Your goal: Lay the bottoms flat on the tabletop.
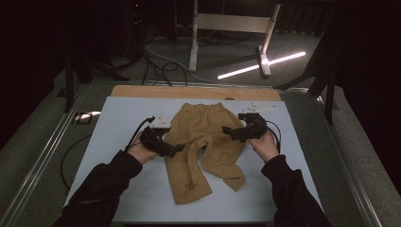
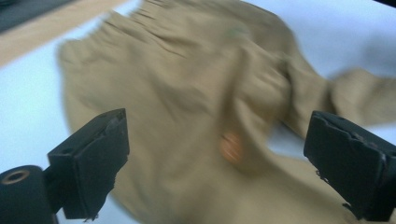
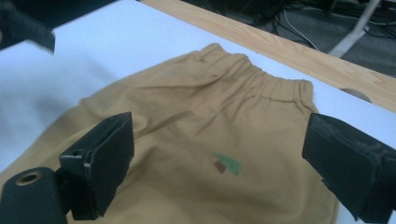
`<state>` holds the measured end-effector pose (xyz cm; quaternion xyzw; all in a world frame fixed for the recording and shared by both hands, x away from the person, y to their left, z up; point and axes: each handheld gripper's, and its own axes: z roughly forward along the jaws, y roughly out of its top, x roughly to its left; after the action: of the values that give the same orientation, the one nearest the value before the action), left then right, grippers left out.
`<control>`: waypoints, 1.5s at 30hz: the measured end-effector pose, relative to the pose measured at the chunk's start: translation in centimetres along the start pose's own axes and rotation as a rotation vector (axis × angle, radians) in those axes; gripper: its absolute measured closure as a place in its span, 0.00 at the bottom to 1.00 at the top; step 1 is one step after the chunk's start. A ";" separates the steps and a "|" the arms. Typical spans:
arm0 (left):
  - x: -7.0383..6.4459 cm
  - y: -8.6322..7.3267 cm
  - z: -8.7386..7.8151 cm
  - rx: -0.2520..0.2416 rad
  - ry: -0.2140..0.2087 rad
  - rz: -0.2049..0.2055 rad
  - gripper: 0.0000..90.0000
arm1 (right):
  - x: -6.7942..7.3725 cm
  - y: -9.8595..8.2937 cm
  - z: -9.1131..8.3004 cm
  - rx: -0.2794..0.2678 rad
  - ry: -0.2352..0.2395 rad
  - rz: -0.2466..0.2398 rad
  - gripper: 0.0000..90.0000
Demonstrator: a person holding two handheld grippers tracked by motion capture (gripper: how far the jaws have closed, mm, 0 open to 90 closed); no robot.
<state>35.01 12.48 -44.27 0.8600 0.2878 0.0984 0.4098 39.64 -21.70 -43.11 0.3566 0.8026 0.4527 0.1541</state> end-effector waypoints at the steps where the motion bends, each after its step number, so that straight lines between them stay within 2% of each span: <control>1: -0.6 -0.5 -0.3 -0.001 -0.017 0.007 0.09 | 0.2 -0.1 -0.3 -0.005 0.008 0.004 0.10; 2: -0.6 -0.5 -0.3 -0.001 -0.017 0.007 0.10 | 0.2 -0.2 -0.5 -0.009 0.011 -0.001 0.10; 3: -2.0 -1.4 -0.8 0.002 -0.045 0.021 0.11 | 0.4 -0.4 -0.8 -0.002 0.007 -0.001 0.10; 5: -3.3 -2.3 -1.3 0.003 -0.063 0.039 0.16 | 0.6 -0.7 -1.1 0.001 0.008 -0.009 0.10; 10: -6.5 -4.3 -2.3 -0.004 -0.187 0.088 0.22 | 0.9 -1.6 -2.1 0.007 0.009 -0.018 0.10; 12: -7.8 -5.1 -2.5 0.003 -0.248 0.122 0.28 | 0.9 -2.0 -2.7 -0.002 0.003 -0.010 0.10; 14: -9.0 -5.8 -2.4 0.032 -0.288 0.152 0.31 | 1.0 -2.3 -3.3 -0.021 0.003 -0.002 0.10; 16: -9.7 -6.4 -2.0 0.055 -0.300 0.176 0.34 | 1.0 -2.7 -3.9 -0.027 -0.005 -0.001 0.10; 20: -10.2 -7.5 -0.8 0.108 -0.336 0.201 0.43 | 1.2 -3.7 -4.9 -0.034 -0.003 0.009 0.11; 22: -10.2 -7.8 -0.5 0.123 -0.339 0.214 0.45 | 1.5 -4.3 -5.2 -0.030 -0.008 0.007 0.11; 23: -10.1 -8.2 0.1 0.154 -0.334 0.217 0.46 | 1.6 -4.6 -5.5 -0.029 -0.004 0.003 0.11; 25: -10.0 -8.5 0.5 0.167 -0.318 0.227 0.47 | 2.0 -5.1 -5.7 -0.027 0.001 0.006 0.11; 27: -9.6 -8.9 1.0 0.203 -0.299 0.254 0.48 | 2.3 -5.6 -6.0 -0.029 0.010 0.012 0.11; 29: -9.3 -9.2 1.1 0.176 -0.311 0.231 0.52 | 2.6 -6.2 -6.2 -0.027 0.011 0.011 0.11; 30: -9.2 -9.2 1.1 0.176 -0.304 0.234 0.54 | 2.7 -6.4 -6.2 -0.025 0.019 0.017 0.11; 32: -9.2 -9.1 1.1 0.187 -0.277 0.263 0.62 | 3.0 -6.8 -6.4 -0.011 0.019 0.017 0.11; 34: -9.3 -8.9 1.1 0.191 -0.263 0.263 0.71 | 3.1 -7.2 -6.4 -0.007 0.027 0.019 0.11; 35: -9.4 -8.9 1.1 0.186 -0.271 0.256 0.78 | 3.2 -7.3 -6.4 -0.007 0.028 0.021 0.11; 36: -9.3 -8.7 1.1 0.189 -0.259 0.275 0.88 | 3.3 -7.4 -6.5 -0.006 0.031 0.023 0.11; 37: -9.4 -8.7 1.2 0.194 -0.235 0.269 1.00 | 3.3 -7.5 -6.6 -0.003 0.036 0.026 0.11; 41: -8.8 -8.3 0.1 0.197 -0.249 0.270 1.00 | 3.4 -7.5 -6.9 -0.013 0.035 0.032 0.11; 43: -8.8 -8.3 -0.6 0.161 -0.241 0.232 1.00 | 3.5 -7.4 -7.2 -0.012 0.030 0.021 0.11; 45: -9.1 -8.6 -0.9 0.156 -0.241 0.237 1.00 | 3.6 -7.4 -7.3 -0.020 0.036 0.024 0.11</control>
<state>23.71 12.08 -49.63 0.9226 0.1400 0.0199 0.3590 29.77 -26.12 -45.13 0.3565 0.7963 0.4688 0.1378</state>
